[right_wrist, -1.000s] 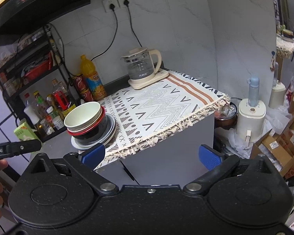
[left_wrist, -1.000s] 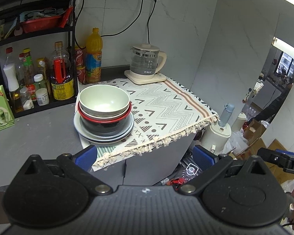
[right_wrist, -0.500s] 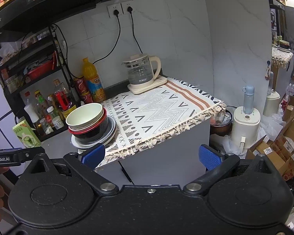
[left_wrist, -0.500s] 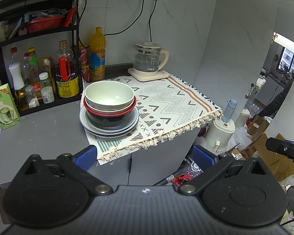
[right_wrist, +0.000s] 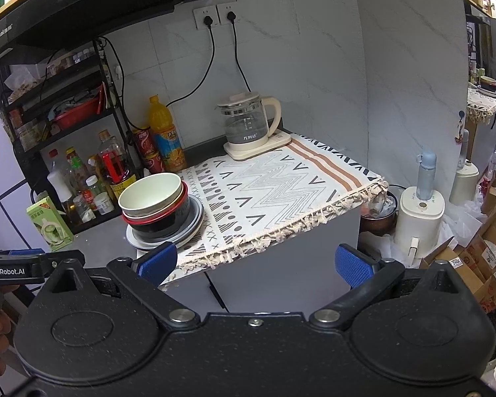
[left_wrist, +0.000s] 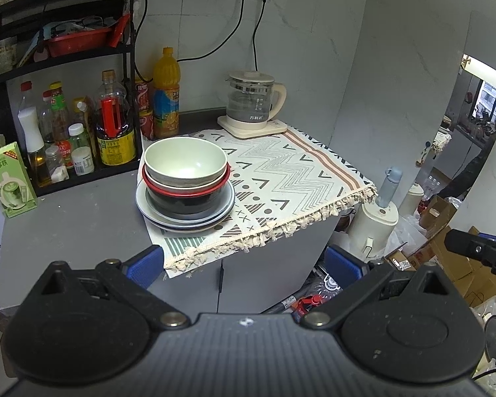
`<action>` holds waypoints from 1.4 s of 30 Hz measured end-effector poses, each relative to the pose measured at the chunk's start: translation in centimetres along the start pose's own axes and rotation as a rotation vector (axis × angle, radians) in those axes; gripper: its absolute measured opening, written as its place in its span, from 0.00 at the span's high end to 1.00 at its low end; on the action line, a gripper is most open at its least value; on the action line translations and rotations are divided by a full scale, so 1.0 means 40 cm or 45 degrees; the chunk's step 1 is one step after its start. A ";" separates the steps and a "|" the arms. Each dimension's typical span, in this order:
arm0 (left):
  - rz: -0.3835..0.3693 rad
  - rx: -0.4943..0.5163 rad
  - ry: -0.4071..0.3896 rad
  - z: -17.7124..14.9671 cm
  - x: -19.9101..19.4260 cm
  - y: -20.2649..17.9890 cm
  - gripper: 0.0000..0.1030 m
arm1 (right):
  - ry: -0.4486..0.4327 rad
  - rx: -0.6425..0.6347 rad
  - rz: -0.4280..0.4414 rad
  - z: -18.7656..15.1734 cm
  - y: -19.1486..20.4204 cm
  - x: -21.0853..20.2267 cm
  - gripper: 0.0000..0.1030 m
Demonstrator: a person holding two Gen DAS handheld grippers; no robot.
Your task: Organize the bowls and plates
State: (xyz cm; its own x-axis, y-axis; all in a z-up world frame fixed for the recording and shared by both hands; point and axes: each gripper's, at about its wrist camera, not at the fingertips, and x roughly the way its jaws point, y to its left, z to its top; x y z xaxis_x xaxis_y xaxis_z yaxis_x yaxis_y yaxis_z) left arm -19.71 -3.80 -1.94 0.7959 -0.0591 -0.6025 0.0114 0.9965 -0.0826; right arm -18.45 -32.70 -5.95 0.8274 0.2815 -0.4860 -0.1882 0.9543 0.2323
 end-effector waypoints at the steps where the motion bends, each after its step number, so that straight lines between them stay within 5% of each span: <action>1: -0.001 0.003 0.001 0.000 0.000 -0.002 0.01 | 0.003 0.002 -0.001 0.000 -0.001 0.000 0.00; 42: -0.016 0.003 0.025 0.005 0.008 0.002 0.01 | 0.012 0.006 -0.011 0.001 -0.001 0.004 0.00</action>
State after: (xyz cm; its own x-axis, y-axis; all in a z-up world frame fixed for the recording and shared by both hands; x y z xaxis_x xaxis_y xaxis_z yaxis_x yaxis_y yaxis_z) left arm -19.31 -3.72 -1.97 0.7837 -0.0730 -0.6168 0.0232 0.9958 -0.0883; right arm -18.30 -32.70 -6.02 0.8238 0.2741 -0.4961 -0.1785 0.9562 0.2320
